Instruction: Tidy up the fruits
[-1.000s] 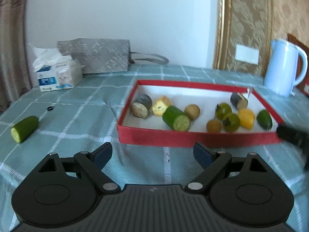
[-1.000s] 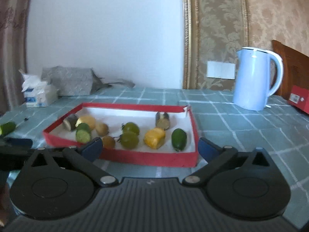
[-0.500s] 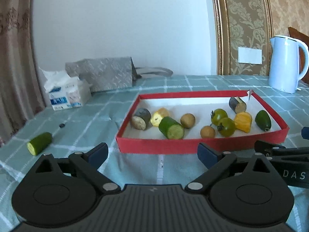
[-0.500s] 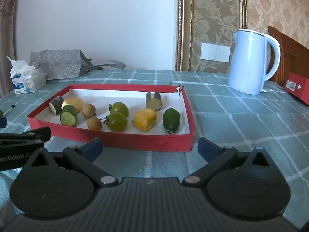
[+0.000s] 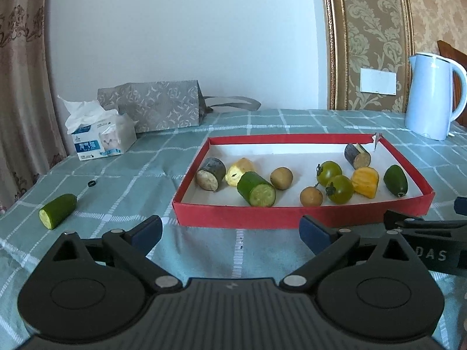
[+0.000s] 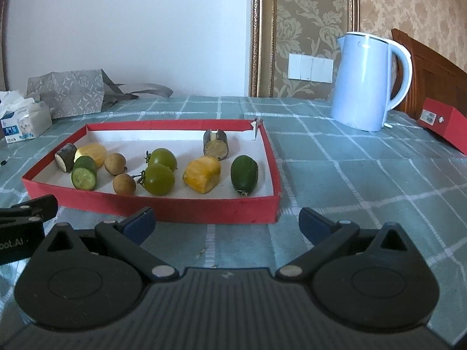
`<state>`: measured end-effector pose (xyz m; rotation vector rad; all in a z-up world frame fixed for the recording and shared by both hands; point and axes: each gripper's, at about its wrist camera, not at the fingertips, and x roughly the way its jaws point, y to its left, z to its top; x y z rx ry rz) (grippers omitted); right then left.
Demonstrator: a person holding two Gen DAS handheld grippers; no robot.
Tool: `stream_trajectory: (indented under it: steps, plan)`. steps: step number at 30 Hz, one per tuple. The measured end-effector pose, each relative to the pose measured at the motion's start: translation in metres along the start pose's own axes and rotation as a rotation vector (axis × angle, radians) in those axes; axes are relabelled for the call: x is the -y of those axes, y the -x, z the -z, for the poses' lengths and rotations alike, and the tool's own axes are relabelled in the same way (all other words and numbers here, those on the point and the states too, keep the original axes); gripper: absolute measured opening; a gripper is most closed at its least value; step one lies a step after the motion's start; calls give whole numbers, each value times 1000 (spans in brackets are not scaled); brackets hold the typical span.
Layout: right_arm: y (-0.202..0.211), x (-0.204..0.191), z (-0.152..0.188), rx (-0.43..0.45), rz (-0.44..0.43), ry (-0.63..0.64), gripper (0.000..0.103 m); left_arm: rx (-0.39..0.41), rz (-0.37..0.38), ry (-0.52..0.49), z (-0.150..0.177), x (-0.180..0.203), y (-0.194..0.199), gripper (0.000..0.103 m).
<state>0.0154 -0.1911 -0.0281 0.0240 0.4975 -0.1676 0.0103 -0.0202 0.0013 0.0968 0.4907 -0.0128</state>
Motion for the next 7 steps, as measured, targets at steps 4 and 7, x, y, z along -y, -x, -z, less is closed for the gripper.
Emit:
stream_trajectory:
  steps: [4, 7]
  plan:
    - [-1, -4, 1, -6, 3, 18, 103, 12, -6, -11, 1, 1, 2, 101]
    - [-2, -5, 1, -6, 2, 20, 103, 11, -1, -12, 1, 2, 3, 101]
